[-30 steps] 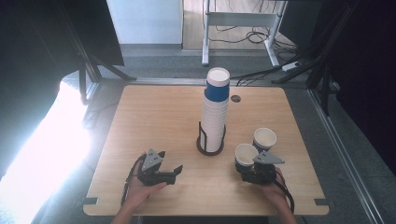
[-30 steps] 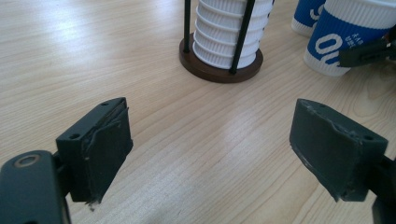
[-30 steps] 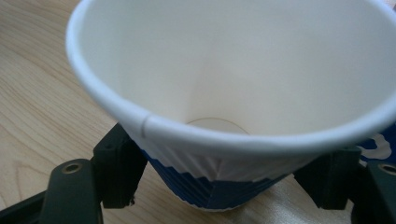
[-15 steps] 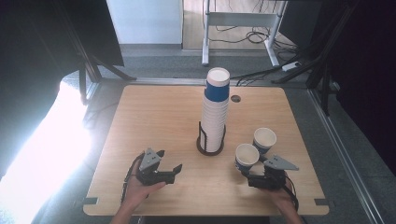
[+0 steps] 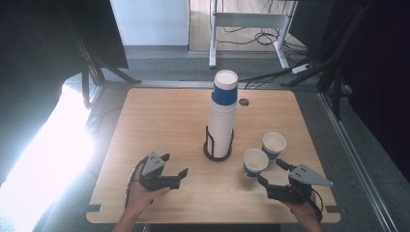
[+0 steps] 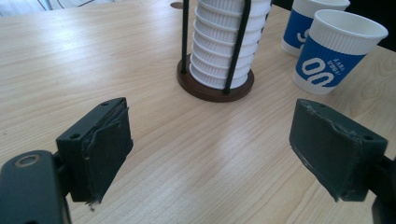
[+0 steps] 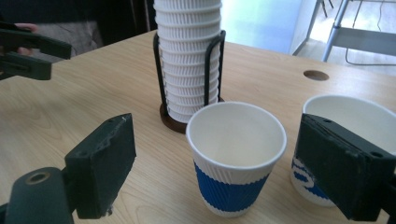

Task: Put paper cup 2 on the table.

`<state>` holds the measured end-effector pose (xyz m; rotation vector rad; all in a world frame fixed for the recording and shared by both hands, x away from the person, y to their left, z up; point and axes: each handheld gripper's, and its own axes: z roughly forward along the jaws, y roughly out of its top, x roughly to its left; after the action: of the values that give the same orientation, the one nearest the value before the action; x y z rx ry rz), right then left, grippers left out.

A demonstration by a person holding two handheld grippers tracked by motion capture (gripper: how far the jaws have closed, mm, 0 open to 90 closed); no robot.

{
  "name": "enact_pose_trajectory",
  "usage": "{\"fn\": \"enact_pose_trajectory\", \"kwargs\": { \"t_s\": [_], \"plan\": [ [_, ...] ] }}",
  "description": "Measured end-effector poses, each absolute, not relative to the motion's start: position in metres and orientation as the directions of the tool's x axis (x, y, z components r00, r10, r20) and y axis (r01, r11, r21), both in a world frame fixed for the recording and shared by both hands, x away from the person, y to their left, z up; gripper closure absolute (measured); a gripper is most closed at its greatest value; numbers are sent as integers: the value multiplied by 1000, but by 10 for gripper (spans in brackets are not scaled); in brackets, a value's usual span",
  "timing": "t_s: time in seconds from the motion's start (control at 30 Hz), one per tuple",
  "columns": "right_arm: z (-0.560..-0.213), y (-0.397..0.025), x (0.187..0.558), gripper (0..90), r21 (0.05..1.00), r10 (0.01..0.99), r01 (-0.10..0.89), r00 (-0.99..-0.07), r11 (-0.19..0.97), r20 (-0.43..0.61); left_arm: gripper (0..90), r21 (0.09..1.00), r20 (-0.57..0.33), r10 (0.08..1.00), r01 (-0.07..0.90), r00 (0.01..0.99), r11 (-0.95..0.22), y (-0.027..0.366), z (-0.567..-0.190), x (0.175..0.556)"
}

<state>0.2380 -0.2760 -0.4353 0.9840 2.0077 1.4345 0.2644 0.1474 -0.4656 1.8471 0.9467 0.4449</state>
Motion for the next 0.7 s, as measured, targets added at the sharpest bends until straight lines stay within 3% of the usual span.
{"fn": "enact_pose_trajectory", "kwargs": {
  "t_s": [0.43,0.7],
  "plan": [
    [-417,-247,225,154,958,695,192,-719,211,-9,132,901,-83,754,373,651,-223,147,-452,252],
    [-423,-216,224,205,956,623,217,-781,199,47,132,895,-75,736,371,672,-248,142,-452,246]
  ]
}}
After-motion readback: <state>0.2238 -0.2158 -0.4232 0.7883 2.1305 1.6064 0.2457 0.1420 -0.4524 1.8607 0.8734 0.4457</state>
